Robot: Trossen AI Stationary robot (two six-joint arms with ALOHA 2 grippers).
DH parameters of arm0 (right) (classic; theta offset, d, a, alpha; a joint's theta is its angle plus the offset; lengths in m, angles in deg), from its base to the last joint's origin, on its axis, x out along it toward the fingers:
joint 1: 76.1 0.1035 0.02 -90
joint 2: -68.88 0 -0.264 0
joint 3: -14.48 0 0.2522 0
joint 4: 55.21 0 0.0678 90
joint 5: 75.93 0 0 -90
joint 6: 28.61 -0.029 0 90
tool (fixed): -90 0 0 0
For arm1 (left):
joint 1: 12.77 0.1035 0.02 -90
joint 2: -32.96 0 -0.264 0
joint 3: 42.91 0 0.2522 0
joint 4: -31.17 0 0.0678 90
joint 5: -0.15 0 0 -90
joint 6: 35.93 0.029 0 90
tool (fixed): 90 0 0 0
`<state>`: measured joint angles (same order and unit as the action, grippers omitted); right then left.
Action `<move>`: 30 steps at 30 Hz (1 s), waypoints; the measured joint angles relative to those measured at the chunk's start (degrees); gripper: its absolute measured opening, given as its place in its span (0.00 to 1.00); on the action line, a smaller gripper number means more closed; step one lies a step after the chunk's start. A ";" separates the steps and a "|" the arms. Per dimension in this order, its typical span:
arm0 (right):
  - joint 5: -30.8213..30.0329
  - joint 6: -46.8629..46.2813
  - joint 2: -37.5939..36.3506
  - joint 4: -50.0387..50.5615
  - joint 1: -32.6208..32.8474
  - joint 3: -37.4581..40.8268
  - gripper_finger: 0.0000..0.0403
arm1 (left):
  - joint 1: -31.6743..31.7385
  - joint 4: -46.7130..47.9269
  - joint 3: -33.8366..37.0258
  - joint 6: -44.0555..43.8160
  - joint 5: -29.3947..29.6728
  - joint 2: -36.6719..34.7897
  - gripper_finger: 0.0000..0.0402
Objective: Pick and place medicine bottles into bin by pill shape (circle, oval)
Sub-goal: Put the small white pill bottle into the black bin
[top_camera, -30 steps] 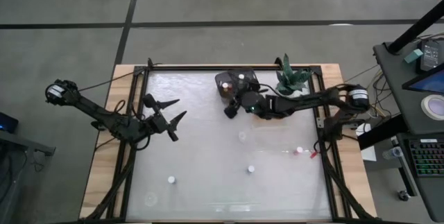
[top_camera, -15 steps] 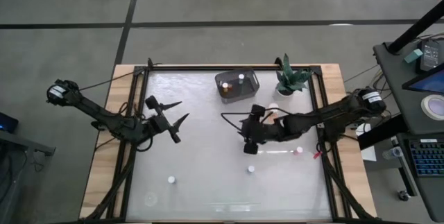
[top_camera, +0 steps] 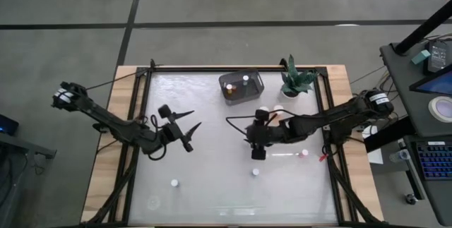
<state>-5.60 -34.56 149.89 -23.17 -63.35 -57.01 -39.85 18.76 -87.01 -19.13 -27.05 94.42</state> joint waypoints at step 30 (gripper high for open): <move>5.13 -10.59 3.05 11.99 3.37 -8.95 0.49 | 1.12 -4.26 -3.57 10.67 -1.66 4.84 0.55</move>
<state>-0.47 -45.16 152.95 -11.19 -59.98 -65.96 -38.73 14.51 -90.59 -8.46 -28.70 99.26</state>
